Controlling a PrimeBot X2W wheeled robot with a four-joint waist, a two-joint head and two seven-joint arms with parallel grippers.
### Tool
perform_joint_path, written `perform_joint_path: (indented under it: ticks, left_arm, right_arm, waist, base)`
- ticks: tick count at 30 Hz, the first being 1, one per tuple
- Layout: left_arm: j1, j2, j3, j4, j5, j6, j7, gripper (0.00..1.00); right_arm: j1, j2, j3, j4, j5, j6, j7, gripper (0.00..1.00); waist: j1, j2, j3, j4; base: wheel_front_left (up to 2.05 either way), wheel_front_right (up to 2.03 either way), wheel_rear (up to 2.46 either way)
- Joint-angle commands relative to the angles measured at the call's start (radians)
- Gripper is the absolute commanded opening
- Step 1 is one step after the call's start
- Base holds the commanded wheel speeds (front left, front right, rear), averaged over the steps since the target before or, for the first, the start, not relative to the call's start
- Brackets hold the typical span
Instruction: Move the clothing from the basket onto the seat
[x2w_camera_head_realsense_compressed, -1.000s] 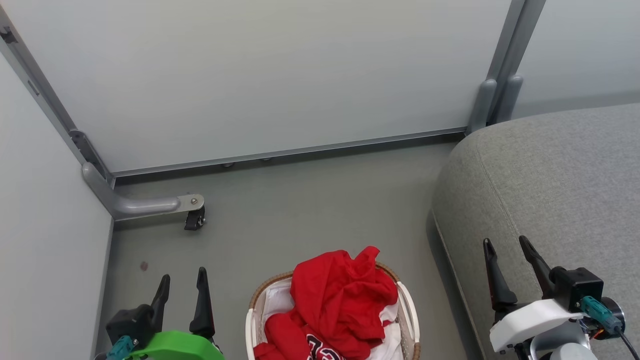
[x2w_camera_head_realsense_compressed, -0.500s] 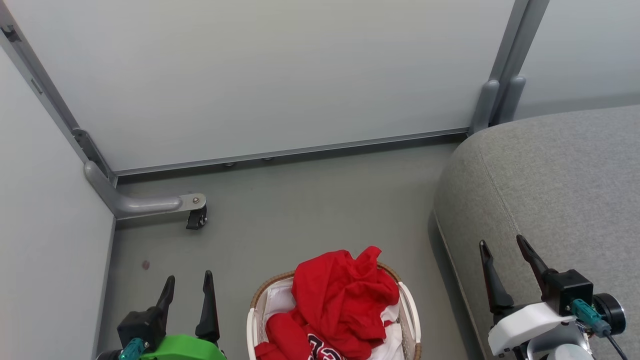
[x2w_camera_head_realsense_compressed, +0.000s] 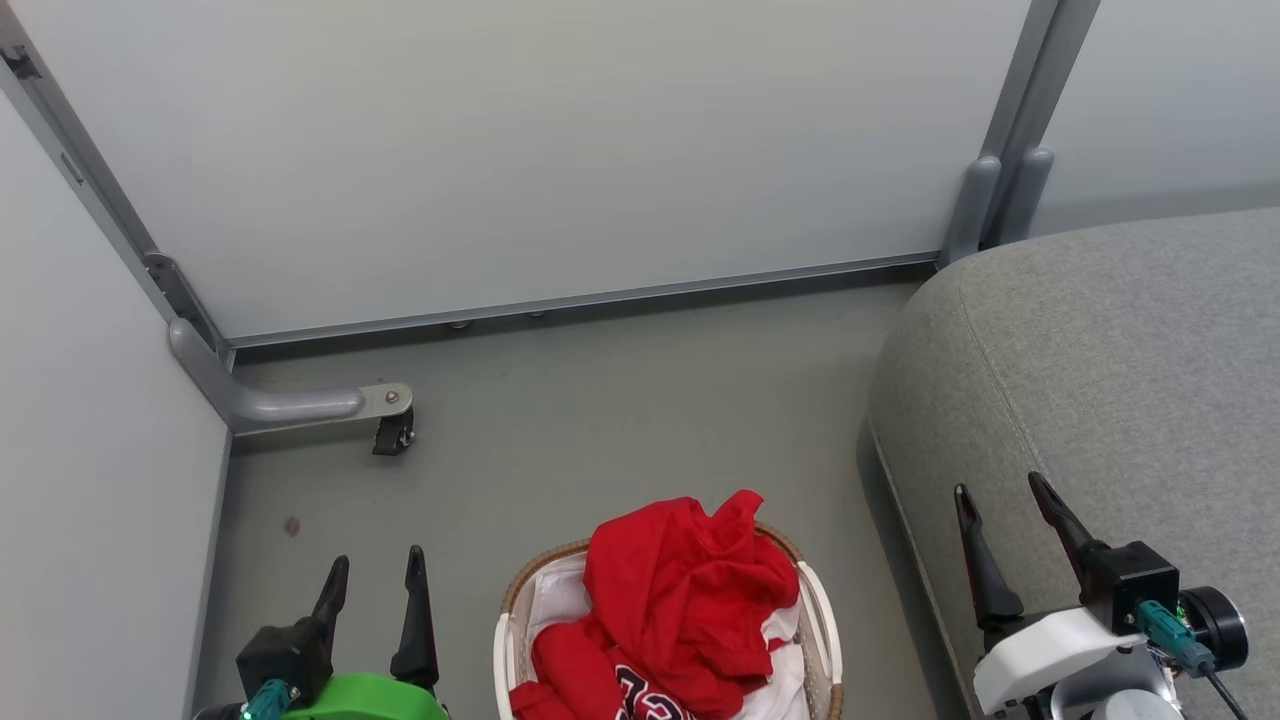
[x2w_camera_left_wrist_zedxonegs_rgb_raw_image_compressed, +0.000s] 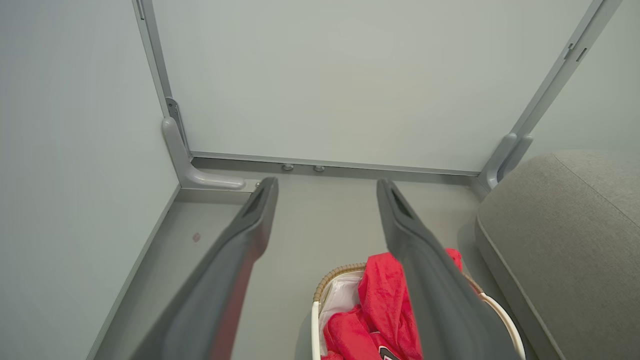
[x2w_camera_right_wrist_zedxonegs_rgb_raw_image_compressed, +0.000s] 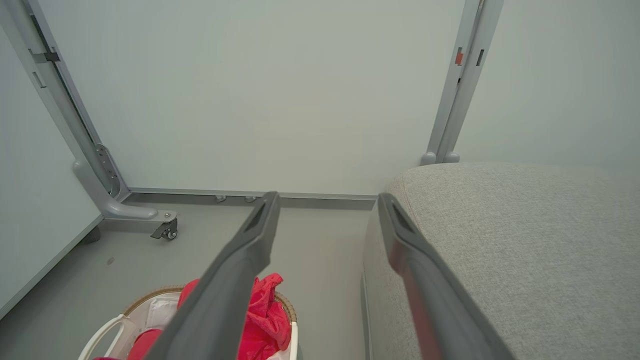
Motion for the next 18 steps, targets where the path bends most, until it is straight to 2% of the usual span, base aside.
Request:
perform_joint_path:
  ticks: [1, 12, 18]
  left_arm:
    - [0.003, 0.007, 0.004, 0.001, 0.005, 0.002, 0.0, 1.0]
    - [-0.015, 0.007, -0.005, -0.003, 0.013, -0.004, 0.0, 1.0]
    - [-0.082, 0.007, -0.041, 0.008, 0.02, -0.01, 0.0, 1.0]
  right_arm:
    - [0.009, -0.006, 0.001, 0.002, 0.002, 0.0, -0.005, 1.0]
    - [-0.012, -0.006, 0.005, -0.012, -0.001, 0.0, -0.005, 1.0]
    - [-0.061, -0.005, 0.007, -0.033, -0.008, 0.0, -0.004, 1.0]
  waist:
    - [0.0, -0.0001, 0.0, 0.0]
    - [0.0, -0.0001, 0.034, -0.01]
    - [0.0, -0.0001, 0.142, -0.033]
  base:
    - [0.0, 0.0, 0.0]
    - [0.0, 0.0, 0.0]
    - [0.0, 0.0, 0.0]
